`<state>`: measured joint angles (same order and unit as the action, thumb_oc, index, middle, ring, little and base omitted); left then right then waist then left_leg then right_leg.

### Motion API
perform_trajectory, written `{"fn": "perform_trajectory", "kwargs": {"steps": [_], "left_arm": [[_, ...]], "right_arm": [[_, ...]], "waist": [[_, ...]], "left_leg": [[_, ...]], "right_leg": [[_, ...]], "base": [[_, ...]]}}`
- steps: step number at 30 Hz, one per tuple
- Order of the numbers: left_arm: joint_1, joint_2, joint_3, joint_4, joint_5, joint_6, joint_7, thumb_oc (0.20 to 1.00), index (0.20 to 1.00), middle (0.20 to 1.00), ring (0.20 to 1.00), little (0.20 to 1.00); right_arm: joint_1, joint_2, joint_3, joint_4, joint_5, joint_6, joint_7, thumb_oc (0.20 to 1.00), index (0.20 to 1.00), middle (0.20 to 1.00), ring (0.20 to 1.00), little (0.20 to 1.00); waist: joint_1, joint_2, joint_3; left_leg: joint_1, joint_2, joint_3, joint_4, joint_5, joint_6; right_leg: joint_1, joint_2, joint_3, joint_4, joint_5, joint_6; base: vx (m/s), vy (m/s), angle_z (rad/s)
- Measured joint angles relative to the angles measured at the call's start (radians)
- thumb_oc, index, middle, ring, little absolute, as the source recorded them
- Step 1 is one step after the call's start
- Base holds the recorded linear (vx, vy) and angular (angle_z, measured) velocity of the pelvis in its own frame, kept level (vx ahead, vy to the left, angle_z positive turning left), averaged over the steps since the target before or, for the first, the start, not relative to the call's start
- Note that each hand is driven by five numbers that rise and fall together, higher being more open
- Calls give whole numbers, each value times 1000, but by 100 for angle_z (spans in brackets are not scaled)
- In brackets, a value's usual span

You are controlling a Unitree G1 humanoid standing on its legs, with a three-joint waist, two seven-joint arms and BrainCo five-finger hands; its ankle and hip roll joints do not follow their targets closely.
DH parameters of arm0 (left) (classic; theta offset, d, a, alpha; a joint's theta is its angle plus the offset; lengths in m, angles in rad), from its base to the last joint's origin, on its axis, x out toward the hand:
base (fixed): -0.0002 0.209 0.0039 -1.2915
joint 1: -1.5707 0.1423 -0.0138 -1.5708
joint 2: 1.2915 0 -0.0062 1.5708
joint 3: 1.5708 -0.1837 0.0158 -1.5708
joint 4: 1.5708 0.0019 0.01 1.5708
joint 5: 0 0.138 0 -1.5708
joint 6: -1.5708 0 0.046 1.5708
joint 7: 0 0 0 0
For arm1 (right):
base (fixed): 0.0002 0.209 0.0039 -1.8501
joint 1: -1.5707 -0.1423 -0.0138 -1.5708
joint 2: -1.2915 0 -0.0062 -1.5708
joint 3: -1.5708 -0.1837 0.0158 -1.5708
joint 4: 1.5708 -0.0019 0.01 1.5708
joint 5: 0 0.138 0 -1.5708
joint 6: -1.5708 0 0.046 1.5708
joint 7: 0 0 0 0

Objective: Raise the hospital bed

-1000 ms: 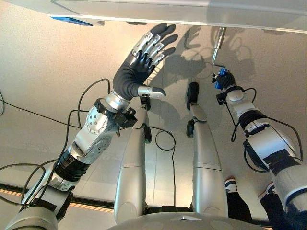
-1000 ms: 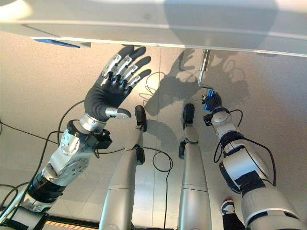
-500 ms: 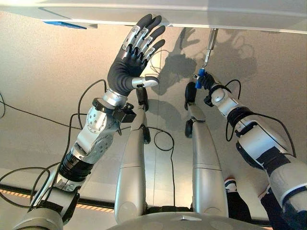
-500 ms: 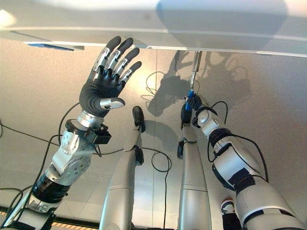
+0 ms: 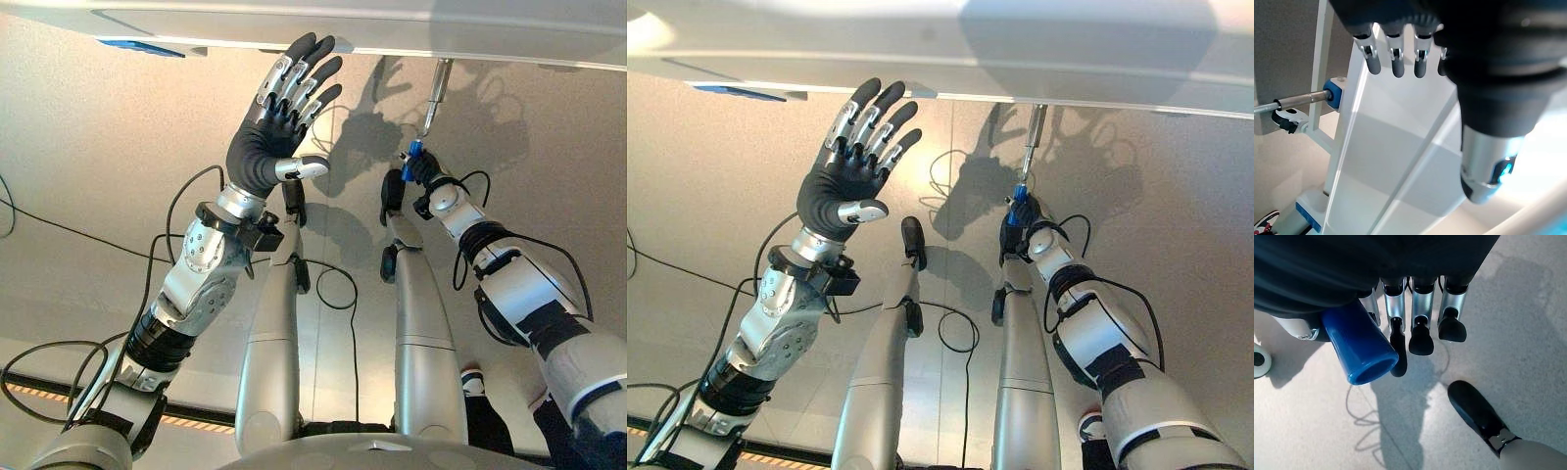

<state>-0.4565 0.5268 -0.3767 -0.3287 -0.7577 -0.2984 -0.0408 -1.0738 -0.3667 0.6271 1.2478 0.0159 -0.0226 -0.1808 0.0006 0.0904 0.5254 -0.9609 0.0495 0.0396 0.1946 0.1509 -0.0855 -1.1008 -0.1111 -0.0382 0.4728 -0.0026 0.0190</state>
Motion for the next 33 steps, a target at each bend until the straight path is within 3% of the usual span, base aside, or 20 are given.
{"fn": "perform_trajectory", "kwargs": {"steps": [2,4,7,9,20,24,29,33], "left_arm": [[2,1,7,0,0,-1,0,1000,1000,1000,1000,1000],[7,6,14,0,1,-2,1,1000,1000,1000,1000,1000],[18,25,14,0,1,-3,1,1000,1000,1000,1000,1000],[21,56,12,-1,1,-9,0,1000,1000,1000,1000,1000],[25,148,8,1,37,-48,-1,1000,1000,1000,1000,1000],[41,163,15,0,37,-60,-2,1000,1000,1000,1000,1000],[105,171,54,-5,37,-65,-12,1000,1000,1000,1000,1000],[111,163,60,-5,33,-65,-40,1000,1000,1000,1000,1000]], "right_arm": [[5,-5,23,-63,0,16,4,200,200,200,200,200],[54,-26,65,-261,3,30,31,200,200,200,200,200],[113,-49,74,-461,44,-11,53,200,200,200,200,200],[180,-127,76,-641,98,-19,91,200,200,200,200,200],[360,-314,36,-1003,389,-98,183,200,200,200,200,200],[457,-295,-54,-1078,492,-140,199,200,200,200,200,200],[627,-174,-211,-1142,627,-238,218,200,200,200,200,200],[688,-111,-279,-1165,680,-265,230,200,200,200,200,200]], "waist": [[1,1,0],[-1,1,0],[-10,1,0],[-11,1,0],[-15,1,1],[-13,0,1],[-34,-2,3],[-45,-5,4]], "left_leg": [[-1,0,-1,2,0,0],[-3,1,-2,6,-1,-2],[-1,0,-5,9,-2,-2],[-2,0,-7,10,-2,-2],[-22,-1,-14,14,-3,-3],[-35,-2,-15,15,-3,-3],[-35,-9,-15,12,-5,1],[-41,-18,-15,23,-11,11]], "right_leg": [[0,0,-1,1,0,-1],[0,0,-2,2,-1,-1],[4,-1,-4,3,-1,-1],[4,-1,-5,5,-4,3],[-11,-5,-11,12,-9,-2],[-20,-7,-13,13,-12,1],[-19,-17,-13,13,-17,7],[-19,-22,-10,12,-18,15]], "base": [[0,0,0],[0,0,0],[0,0,0],[0,0,0],[0,-2,1],[-1,0,2],[1,2,3],[1,0,1]]}}
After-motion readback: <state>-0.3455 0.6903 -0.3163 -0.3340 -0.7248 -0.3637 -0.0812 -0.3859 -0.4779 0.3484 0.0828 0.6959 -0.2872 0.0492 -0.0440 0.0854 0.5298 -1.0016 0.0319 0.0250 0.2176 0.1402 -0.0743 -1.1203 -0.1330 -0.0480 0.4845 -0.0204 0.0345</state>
